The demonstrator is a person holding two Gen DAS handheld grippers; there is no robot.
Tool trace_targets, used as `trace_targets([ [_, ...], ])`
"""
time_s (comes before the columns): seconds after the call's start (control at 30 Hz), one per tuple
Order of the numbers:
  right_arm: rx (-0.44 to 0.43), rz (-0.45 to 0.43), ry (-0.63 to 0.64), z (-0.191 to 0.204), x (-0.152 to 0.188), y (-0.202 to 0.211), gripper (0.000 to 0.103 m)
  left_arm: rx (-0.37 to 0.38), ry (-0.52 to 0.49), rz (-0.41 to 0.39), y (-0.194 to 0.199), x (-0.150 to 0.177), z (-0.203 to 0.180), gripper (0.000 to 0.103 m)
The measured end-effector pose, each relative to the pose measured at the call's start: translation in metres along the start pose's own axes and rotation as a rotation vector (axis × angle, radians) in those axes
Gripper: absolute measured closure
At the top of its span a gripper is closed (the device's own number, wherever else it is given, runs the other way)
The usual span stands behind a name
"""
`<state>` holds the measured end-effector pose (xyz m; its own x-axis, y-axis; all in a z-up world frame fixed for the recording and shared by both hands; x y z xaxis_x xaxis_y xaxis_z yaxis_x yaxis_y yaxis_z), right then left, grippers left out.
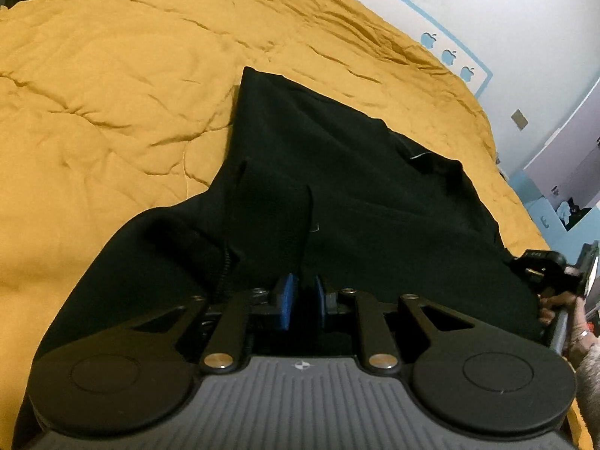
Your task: Fold small clothes
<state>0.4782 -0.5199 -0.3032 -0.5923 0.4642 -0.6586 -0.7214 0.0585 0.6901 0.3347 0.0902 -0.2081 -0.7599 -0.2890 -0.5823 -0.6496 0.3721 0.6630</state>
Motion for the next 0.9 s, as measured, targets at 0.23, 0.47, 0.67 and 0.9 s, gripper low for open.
trace_targets([
  [0.23,0.015,-0.164,0.073,0.020,0.004,0.058,0.071,0.045,0.037,0.019,0.018,-0.008,-0.002,0.082],
  [0.47,-0.300,0.058,0.147,0.036,0.058,0.140,0.061,0.080,-0.068,0.012,0.062,0.008,-0.018,0.066],
  [0.67,-0.108,0.115,0.117,0.021,0.090,0.128,0.072,0.060,0.025,0.024,0.072,0.009,-0.005,0.066],
  [0.9,-0.240,0.071,0.107,0.028,0.092,0.267,0.047,0.146,-0.059,-0.018,0.165,0.029,0.005,0.057],
])
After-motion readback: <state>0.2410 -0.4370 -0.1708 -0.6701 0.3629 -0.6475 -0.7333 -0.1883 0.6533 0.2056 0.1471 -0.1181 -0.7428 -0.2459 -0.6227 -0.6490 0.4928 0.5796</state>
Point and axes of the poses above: each gripper's, at about its wrist camera, not at the fingertips, and y roughly against the way its jaws point, z to its left, x to its underside, the point moved 2 cm from there along -y, roughly the way its jaws point, and after that the axes turned 1 degree about y, right-handed, at the moved point
